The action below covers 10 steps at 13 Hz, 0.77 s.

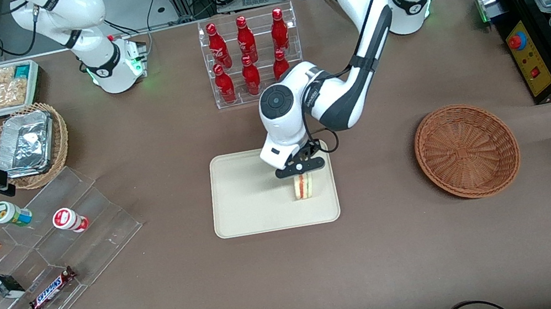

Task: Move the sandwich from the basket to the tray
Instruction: 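Lower the sandwich onto the tray and open the left gripper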

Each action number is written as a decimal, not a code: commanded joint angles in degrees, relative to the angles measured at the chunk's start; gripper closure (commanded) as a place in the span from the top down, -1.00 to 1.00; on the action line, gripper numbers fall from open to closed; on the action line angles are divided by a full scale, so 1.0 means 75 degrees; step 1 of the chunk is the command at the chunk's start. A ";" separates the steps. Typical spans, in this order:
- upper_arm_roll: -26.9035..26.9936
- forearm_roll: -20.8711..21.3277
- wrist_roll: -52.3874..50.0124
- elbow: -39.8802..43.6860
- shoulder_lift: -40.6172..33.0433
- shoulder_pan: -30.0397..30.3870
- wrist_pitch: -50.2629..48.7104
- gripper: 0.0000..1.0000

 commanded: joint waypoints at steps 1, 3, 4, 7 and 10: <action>0.0055 0.0156 -0.0097 0.0168 0.0117 -0.0021 0.0026 -1.00; 0.0055 0.0436 -0.0247 0.0180 0.0210 -0.0010 0.0061 -1.00; 0.0043 0.0472 -0.0388 0.0180 0.0269 -0.0010 0.0177 -1.00; 0.0043 0.0554 -0.0436 0.0156 0.0304 0.0014 0.0377 -0.82; 0.0055 0.0554 -0.0425 0.0156 0.0258 0.0014 0.0319 1.00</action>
